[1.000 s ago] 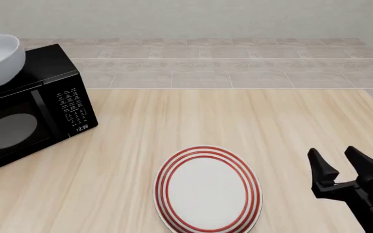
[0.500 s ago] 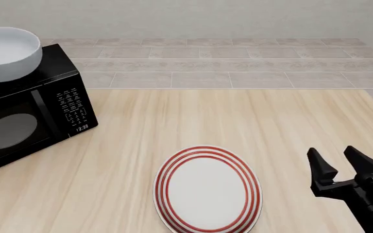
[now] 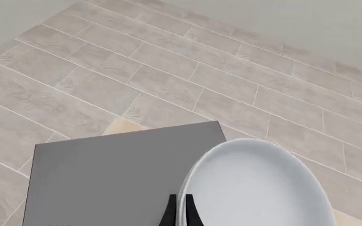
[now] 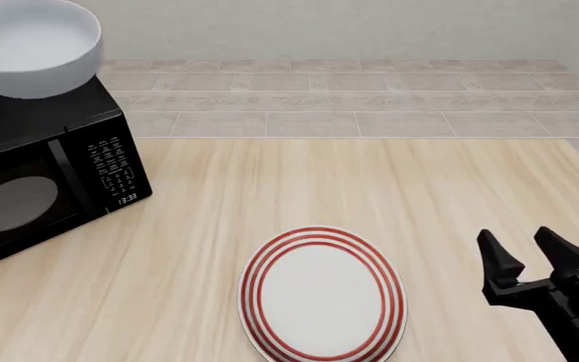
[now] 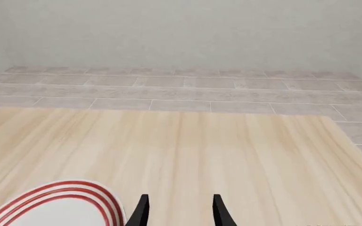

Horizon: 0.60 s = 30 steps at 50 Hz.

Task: Pick up the white bowl and put it on the plate.

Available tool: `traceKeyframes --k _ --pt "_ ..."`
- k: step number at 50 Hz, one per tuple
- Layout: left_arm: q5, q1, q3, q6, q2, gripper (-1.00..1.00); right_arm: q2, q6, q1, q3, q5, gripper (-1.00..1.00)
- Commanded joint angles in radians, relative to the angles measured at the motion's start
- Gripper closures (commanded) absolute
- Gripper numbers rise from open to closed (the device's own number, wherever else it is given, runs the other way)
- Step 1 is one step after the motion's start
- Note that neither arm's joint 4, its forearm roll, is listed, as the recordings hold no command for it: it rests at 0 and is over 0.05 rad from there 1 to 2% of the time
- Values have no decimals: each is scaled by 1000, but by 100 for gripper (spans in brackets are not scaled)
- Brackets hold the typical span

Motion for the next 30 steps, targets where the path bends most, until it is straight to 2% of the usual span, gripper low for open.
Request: traceKeyframes --k 1,5,14,19,30 --pt "11 -95 32 -10 -107 100 -19 5 -5 0 19 -100" --pt "13 -129 45 -19 -135 100 -12 5 -5 0 14 -100" --pt "-5 -268 167 2 -326 100 13 5 -4 0 -10 -100" --pt "-19 -318 221 22 -377 100 -43 7 -8 0 43 -100" --pt "-35 -429 297 35 -437 100 -78 11 -14 0 77 -100"
